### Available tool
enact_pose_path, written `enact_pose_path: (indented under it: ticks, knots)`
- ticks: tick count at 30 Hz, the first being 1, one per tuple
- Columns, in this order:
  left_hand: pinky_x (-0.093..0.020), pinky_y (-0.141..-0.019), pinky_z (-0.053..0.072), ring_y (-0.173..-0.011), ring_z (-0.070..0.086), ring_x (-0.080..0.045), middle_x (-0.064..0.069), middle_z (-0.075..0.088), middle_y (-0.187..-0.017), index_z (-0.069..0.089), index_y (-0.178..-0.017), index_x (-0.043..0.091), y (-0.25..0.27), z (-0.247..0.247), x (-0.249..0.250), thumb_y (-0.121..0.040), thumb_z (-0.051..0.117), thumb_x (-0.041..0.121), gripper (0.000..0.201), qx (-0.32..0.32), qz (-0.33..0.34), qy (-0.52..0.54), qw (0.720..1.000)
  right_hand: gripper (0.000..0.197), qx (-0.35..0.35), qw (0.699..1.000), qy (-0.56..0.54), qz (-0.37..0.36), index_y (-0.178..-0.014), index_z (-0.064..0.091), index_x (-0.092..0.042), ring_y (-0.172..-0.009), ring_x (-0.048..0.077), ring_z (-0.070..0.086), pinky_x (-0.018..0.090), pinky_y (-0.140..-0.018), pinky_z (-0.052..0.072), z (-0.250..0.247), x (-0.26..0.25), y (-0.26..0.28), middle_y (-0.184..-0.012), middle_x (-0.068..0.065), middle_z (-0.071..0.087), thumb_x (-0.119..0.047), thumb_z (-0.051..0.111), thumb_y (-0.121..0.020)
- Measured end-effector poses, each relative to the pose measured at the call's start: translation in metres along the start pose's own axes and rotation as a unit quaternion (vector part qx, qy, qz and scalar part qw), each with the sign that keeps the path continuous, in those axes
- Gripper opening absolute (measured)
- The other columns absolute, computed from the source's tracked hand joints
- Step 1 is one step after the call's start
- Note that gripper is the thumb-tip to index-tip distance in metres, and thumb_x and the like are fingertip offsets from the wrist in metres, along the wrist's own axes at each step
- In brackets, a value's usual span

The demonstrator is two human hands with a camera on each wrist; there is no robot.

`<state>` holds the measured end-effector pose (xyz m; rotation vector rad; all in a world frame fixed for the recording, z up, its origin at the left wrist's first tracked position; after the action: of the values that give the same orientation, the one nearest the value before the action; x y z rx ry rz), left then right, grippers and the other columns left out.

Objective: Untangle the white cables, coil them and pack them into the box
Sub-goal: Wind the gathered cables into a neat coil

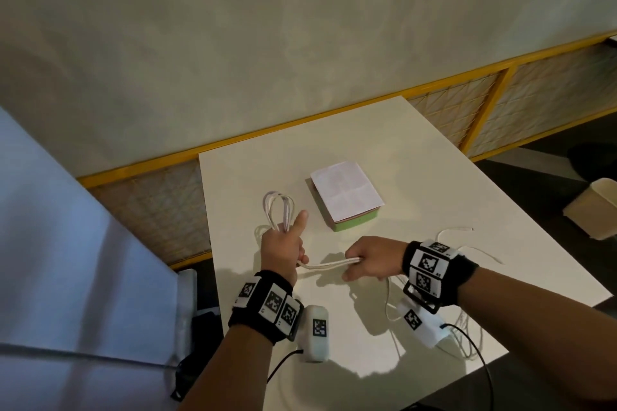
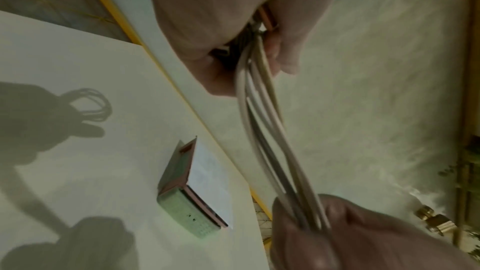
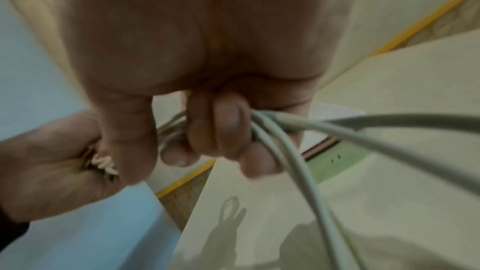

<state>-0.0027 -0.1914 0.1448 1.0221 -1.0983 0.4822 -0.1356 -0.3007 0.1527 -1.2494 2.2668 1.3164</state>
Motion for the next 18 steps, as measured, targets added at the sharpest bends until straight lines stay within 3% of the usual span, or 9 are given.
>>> enact_pose_path:
  ticks: [3,5,7,10,12,14,16,18]
  knots:
    - [-0.028,-0.047,0.041,-0.039,0.033,-0.016,-0.003,0.033,-0.046,0.039,-0.058,0.015,-0.001,-0.006,-0.008,-0.073,0.081,0.028,0.047,-0.007,0.008,-0.029,1.0,0.02,0.022,0.989,0.148,0.021,-0.069,0.057,-0.018,-0.068,0.021,0.053,0.027,-0.064,0.039,-0.007,0.006,0.004,-0.065,0.002,0.056,-0.034,0.063,-0.08]
    - [-0.033,-0.056,0.049,-0.045,0.034,-0.018,-0.005,0.033,-0.051,0.039,-0.058,0.015,-0.001,-0.006,-0.01,-0.071,0.082,0.028,0.047,-0.018,0.014,-0.039,0.999,0.023,0.041,0.982,0.181,0.036,-0.081,0.06,-0.012,-0.082,0.026,0.055,0.028,-0.069,0.037,-0.01,0.01,0.005,-0.088,0.011,0.063,-0.034,0.057,-0.085]
    - [-0.037,-0.065,0.054,-0.048,0.034,-0.018,-0.005,0.033,-0.054,0.04,-0.06,0.014,-0.001,-0.007,-0.013,-0.071,0.082,0.026,0.045,-0.021,0.005,-0.042,0.999,0.027,0.065,0.981,0.176,0.042,-0.072,0.053,-0.014,-0.087,0.027,0.054,0.029,-0.071,0.035,-0.013,0.012,0.006,-0.099,0.013,0.062,-0.035,0.051,-0.09]
    - [-0.034,-0.059,0.057,-0.044,0.033,-0.015,-0.005,0.032,-0.052,0.041,-0.06,0.01,-0.001,-0.011,-0.017,-0.073,0.08,0.027,0.044,-0.023,0.002,-0.041,0.999,0.035,0.128,0.983,0.131,0.031,-0.058,0.036,-0.022,-0.079,0.023,0.047,0.029,-0.065,0.034,-0.021,0.005,0.006,-0.083,0.008,0.054,-0.029,0.051,-0.089]
    - [-0.024,-0.048,0.052,-0.039,0.035,-0.015,-0.006,0.035,-0.048,0.044,-0.057,0.008,0.003,-0.013,-0.017,-0.075,0.077,0.031,0.044,-0.029,0.046,-0.065,0.996,0.036,0.179,0.979,0.093,-0.004,-0.058,0.035,-0.024,-0.074,0.022,0.045,0.025,-0.055,0.031,-0.028,-0.007,0.009,-0.071,0.001,0.05,-0.025,0.055,-0.087]
    - [-0.021,-0.046,0.044,-0.038,0.041,-0.016,-0.008,0.04,-0.043,0.046,-0.051,0.005,0.009,-0.011,-0.019,-0.071,0.072,0.046,0.053,-0.04,0.09,-0.123,0.988,0.032,0.224,0.973,0.048,-0.043,-0.063,0.037,-0.025,-0.068,0.019,0.046,0.017,-0.051,0.029,-0.034,-0.022,0.013,-0.064,-0.008,0.046,-0.024,0.059,-0.086]
    - [-0.026,-0.051,0.047,-0.041,0.047,-0.019,-0.008,0.045,-0.042,0.048,-0.051,0.007,0.012,-0.006,-0.024,-0.062,0.07,0.06,0.059,-0.055,0.091,-0.152,0.983,0.019,0.252,0.966,-0.012,-0.058,-0.077,0.044,-0.021,-0.058,0.012,0.046,0.015,-0.048,0.03,-0.038,-0.034,0.013,-0.064,-0.009,0.047,-0.02,0.061,-0.084]
    - [-0.041,-0.059,0.058,-0.043,0.049,-0.022,-0.008,0.046,-0.042,0.051,-0.056,0.007,0.015,0.001,-0.03,-0.06,0.074,0.066,0.064,-0.066,0.063,-0.147,0.985,0.02,0.269,0.96,-0.055,-0.053,-0.091,0.044,-0.018,-0.054,0.006,0.043,0.015,-0.047,0.031,-0.039,-0.043,0.012,-0.064,-0.006,0.047,-0.015,0.061,-0.082]
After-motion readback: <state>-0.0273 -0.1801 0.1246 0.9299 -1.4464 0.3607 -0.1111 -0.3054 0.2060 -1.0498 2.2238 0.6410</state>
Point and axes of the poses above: each hand's wrist, its own y-axis away from the middle knuckle, its own z-axis out of the palm, x = y × z, the point moved 3 cm from there along -y, towards the middle knuckle
